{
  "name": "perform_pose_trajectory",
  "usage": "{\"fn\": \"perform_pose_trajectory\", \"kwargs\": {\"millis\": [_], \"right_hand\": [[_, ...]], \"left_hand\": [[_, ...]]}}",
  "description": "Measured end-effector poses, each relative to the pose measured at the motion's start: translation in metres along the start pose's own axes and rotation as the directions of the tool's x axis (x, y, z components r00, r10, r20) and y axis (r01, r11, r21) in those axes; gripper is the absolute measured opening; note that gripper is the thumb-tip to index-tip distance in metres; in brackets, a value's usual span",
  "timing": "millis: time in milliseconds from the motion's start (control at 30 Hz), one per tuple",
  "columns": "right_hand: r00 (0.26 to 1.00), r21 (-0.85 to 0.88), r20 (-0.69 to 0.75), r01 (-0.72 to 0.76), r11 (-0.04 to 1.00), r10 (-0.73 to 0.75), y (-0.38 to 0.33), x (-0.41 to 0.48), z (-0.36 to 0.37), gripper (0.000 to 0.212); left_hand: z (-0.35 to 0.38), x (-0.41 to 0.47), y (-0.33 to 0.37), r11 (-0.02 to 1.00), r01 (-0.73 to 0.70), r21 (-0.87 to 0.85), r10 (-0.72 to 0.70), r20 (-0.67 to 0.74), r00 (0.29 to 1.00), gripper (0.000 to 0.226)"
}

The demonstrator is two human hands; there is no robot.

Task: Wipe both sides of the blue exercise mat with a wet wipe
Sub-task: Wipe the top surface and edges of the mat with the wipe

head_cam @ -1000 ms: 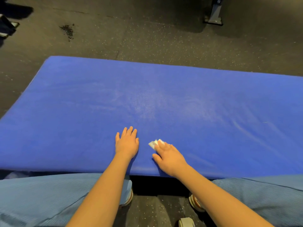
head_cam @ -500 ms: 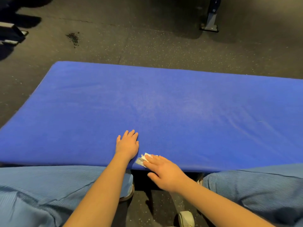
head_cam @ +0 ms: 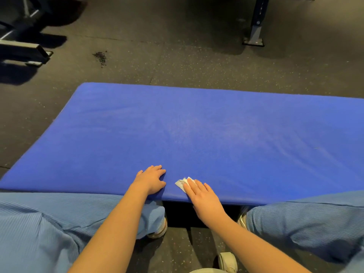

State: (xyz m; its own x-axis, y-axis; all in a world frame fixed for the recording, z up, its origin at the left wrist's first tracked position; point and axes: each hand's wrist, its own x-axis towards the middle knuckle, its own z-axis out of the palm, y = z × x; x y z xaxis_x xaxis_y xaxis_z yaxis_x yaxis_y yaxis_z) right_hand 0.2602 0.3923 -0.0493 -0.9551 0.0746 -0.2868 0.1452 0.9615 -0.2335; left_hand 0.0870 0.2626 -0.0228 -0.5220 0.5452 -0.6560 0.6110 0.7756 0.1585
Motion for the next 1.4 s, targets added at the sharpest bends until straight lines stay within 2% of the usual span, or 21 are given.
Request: {"fn": "perform_pose_trajectory", "kwargs": {"millis": [100,167,233,300,333,400,467,533,633,733,867,1000,1200,1400], "right_hand": [[0.999,-0.125,-0.027,-0.035,0.992,0.032,0.002,0.005,0.001,0.093],[0.998,-0.19,-0.044,-0.062,0.98,0.055,0.006,0.011,-0.005,0.089],[0.995,-0.21,-0.073,-0.087,0.974,0.073,0.01,0.016,-0.011,0.083],[0.99,-0.205,-0.118,-0.103,0.973,0.08,0.011,0.017,-0.016,0.079],[0.987,-0.196,-0.143,-0.094,0.976,0.067,0.011,0.017,-0.019,0.078],[0.984,-0.179,-0.168,-0.09,0.98,0.06,0.012,0.017,-0.027,0.078],[0.981,-0.15,-0.17,-0.123,0.981,0.097,0.013,0.02,-0.037,0.076],[0.973,-0.148,-0.18,-0.17,0.974,0.142,0.011,0.02,-0.051,0.071],[0.975,-0.117,-0.098,-0.209,0.971,0.198,0.011,0.017,-0.056,0.062],[0.964,-0.099,-0.035,-0.265,0.959,0.262,0.015,0.017,-0.057,0.066],[0.97,-0.083,-0.019,-0.244,0.966,0.243,0.022,0.017,-0.081,0.072],[0.971,-0.155,-0.005,-0.239,0.959,0.241,0.048,-0.003,-0.097,0.067],[0.929,-0.207,0.092,-0.335,0.919,0.359,0.085,-0.031,-0.093,0.053],[0.91,-0.245,0.133,-0.353,0.903,0.392,0.093,-0.047,-0.09,0.059]], "left_hand": [[-0.011,-0.015,-0.007,1.0,0.001,0.006,-0.002,0.063,0.998,0.056],[-0.016,-0.02,-0.016,0.998,0.013,-0.069,-0.005,0.101,0.995,0.062],[-0.02,-0.022,-0.027,0.989,0.02,-0.148,0.003,0.156,0.988,0.078],[-0.024,-0.026,-0.031,0.993,0.017,-0.12,0.004,0.176,0.984,0.094],[-0.024,-0.03,-0.03,0.998,0.01,-0.06,-0.002,0.139,0.99,0.097],[-0.022,-0.036,-0.024,0.996,0.002,0.085,-0.004,0.016,1.0,0.093],[-0.017,-0.038,-0.02,0.989,0.0,0.147,0.01,-0.067,0.998,0.084],[-0.015,-0.039,-0.018,0.989,0.012,0.148,0.002,-0.096,0.995,0.077],[-0.017,-0.041,-0.013,0.988,0.005,0.153,0.013,-0.113,0.994,0.07],[-0.019,-0.041,-0.007,0.989,0.0,0.148,0.02,-0.134,0.991,0.068],[-0.026,-0.042,-0.002,0.992,-0.025,0.123,0.047,-0.18,0.983,0.067],[-0.023,-0.038,0.029,0.991,-0.104,0.086,0.116,-0.152,0.982,0.064],[0.003,-0.03,0.081,0.982,-0.186,0.025,0.188,-0.088,0.978,0.066],[0.016,-0.026,0.092,0.972,-0.219,0.08,0.224,-0.059,0.973,0.069]]}}
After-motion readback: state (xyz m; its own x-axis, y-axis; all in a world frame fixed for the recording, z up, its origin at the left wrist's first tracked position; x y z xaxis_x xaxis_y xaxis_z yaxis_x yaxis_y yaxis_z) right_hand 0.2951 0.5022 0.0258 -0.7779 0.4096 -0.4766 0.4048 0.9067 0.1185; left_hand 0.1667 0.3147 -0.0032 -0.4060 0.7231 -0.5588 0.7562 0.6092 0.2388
